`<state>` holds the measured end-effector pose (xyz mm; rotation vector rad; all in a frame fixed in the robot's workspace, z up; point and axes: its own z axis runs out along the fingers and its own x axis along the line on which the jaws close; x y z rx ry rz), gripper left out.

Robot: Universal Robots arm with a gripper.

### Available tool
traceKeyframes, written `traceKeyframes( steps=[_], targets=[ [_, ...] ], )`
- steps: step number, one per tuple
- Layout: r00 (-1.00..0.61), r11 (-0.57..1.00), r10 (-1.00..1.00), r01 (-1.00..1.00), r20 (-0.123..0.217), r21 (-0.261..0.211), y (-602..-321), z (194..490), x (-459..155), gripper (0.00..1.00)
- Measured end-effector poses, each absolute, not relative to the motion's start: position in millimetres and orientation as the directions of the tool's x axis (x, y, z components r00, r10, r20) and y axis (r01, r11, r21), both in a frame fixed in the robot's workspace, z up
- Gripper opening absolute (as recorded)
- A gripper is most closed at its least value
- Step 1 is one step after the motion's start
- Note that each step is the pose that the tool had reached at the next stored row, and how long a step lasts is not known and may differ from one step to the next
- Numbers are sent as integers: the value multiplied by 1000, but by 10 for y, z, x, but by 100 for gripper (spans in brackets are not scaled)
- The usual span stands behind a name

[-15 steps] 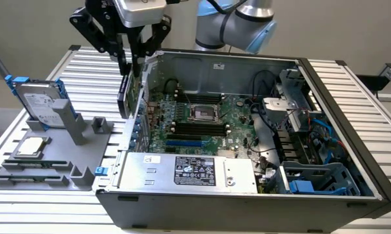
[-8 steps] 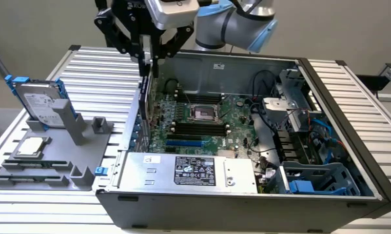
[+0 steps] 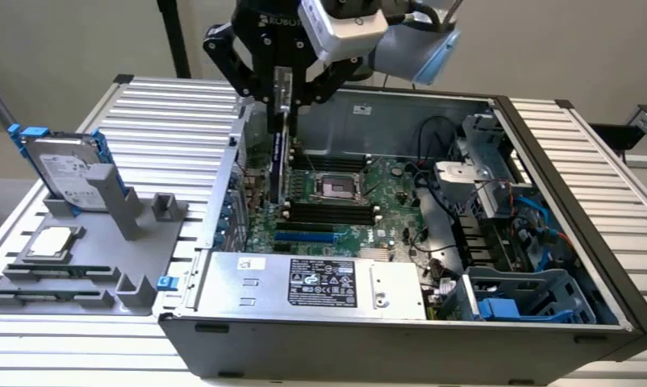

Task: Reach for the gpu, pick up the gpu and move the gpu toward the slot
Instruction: 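Pick up the gpu and move the gpu toward the slot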

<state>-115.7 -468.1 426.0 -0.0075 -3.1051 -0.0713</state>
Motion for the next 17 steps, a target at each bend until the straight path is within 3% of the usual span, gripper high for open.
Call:
traceKeyframes(
  steps=[17],
  targets=[
    [-999, 1000, 5, 6, 37, 22, -4429, 4042, -497, 26]
  ],
)
